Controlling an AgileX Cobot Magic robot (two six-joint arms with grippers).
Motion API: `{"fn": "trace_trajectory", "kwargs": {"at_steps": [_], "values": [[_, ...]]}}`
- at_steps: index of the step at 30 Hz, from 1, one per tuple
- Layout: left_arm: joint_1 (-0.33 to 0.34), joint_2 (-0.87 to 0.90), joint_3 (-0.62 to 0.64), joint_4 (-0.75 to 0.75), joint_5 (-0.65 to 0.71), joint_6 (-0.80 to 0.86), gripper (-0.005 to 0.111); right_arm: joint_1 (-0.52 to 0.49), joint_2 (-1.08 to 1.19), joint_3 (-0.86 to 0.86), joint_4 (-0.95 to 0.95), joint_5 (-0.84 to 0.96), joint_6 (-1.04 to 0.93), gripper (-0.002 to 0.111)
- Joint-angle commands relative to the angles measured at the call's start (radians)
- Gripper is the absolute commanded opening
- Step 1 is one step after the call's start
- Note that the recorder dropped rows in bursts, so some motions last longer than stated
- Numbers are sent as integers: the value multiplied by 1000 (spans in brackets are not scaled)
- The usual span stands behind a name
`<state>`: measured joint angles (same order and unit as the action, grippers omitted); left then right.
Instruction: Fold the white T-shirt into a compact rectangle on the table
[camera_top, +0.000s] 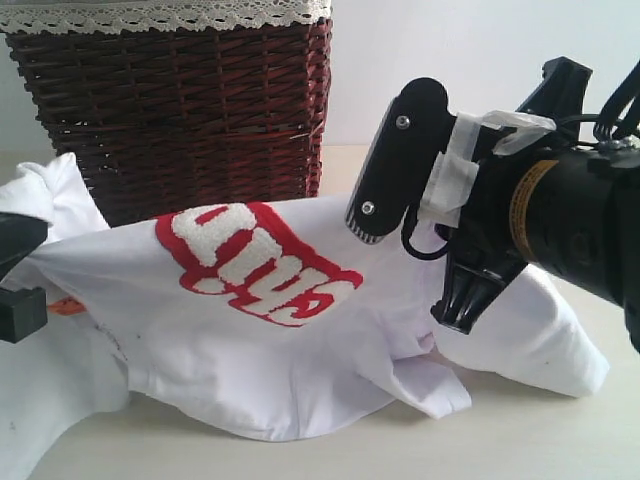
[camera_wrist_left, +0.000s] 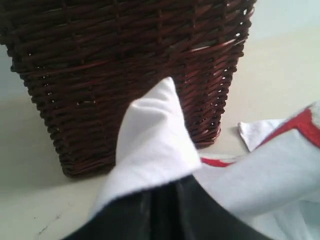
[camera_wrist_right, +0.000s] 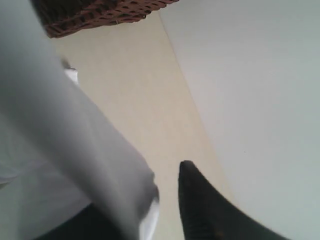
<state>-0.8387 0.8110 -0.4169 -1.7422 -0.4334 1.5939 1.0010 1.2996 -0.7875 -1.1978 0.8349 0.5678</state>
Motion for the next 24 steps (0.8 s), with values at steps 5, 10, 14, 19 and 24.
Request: {"fn": "trace_trajectory", "kwargs": {"at_steps": [5, 10, 14, 19, 24], "values": [[1, -8, 76, 4, -27, -16, 0, -8, -9, 2, -15, 8, 64, 54], [1, -8, 79, 4, -92, -77, 14, -8, -9, 2, -172, 175, 176, 54], [1, -8, 79, 2, -89, -80, 50, -8, -9, 2, -181, 177, 299, 54], [1, -8, 79, -2, -53, -147, 84, -8, -9, 2, -150, 120, 298, 54], [1, -6, 86, -2, 316, -135, 83, -8, -9, 2, -150, 120, 298, 54]]}}
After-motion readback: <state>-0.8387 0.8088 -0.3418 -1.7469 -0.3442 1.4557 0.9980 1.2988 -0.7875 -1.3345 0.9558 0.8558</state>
